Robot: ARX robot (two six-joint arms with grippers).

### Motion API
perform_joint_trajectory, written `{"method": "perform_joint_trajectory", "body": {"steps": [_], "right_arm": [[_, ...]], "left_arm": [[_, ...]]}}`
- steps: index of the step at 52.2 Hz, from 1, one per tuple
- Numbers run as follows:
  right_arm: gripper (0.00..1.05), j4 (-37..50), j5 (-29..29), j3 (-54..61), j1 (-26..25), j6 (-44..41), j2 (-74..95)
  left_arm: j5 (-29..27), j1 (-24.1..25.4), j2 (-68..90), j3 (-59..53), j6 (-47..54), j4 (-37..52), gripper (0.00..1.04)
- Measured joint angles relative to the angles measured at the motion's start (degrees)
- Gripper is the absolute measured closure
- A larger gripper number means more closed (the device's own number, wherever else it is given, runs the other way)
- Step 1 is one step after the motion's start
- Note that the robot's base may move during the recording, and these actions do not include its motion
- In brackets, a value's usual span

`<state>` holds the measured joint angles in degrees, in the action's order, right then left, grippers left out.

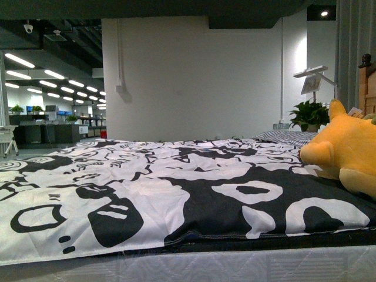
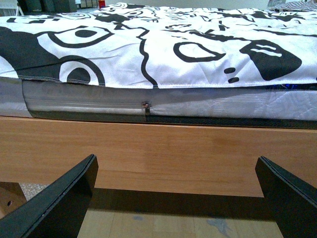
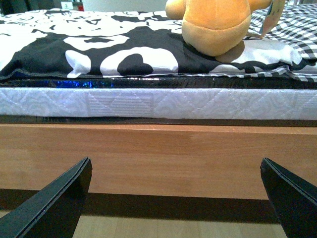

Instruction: Put away toys

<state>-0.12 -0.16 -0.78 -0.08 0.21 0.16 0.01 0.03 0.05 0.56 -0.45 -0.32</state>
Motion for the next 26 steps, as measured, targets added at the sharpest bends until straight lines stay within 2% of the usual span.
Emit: {"method": "perform_joint_trajectory", "body": {"steps": [5, 9, 12, 16, 18, 21, 26], "right_arm": [[0.00, 0.00, -0.02, 0.00, 0.00, 0.00, 0.00], [0.00, 1.66, -3.54, -0.13, -2.12, 5.53, 1.57], [0.00, 6.54, -7.45, -1.20, -6.69, 11.87, 6.40], [0.00, 13.94, -10.43, -4.31, -12.41, 16.44, 14.10], [0.00, 16.98, -10.69, -5.97, -13.70, 17.22, 17.33], [0.00, 24.90, -11.02, -11.54, -14.60, 18.47, 26.93], [0.00, 30.49, -8.00, -19.43, -12.63, 18.21, 38.58]], "left_arm": [[0.02, 0.00, -0.02, 0.00, 0.00, 0.00, 0.06], [0.00, 0.00, -0.02, 0.00, 0.00, -0.02, 0.06], [0.00, 0.00, -0.02, 0.00, -0.02, -0.02, 0.06], [0.00, 0.00, -0.02, 0.00, 0.00, -0.02, 0.06], [0.00, 0.00, -0.02, 0.00, 0.00, -0.02, 0.06], [0.00, 0.00, -0.02, 0.00, 0.00, -0.02, 0.06], [0.00, 0.00, -0.02, 0.00, -0.02, 0.00, 0.06]]}}
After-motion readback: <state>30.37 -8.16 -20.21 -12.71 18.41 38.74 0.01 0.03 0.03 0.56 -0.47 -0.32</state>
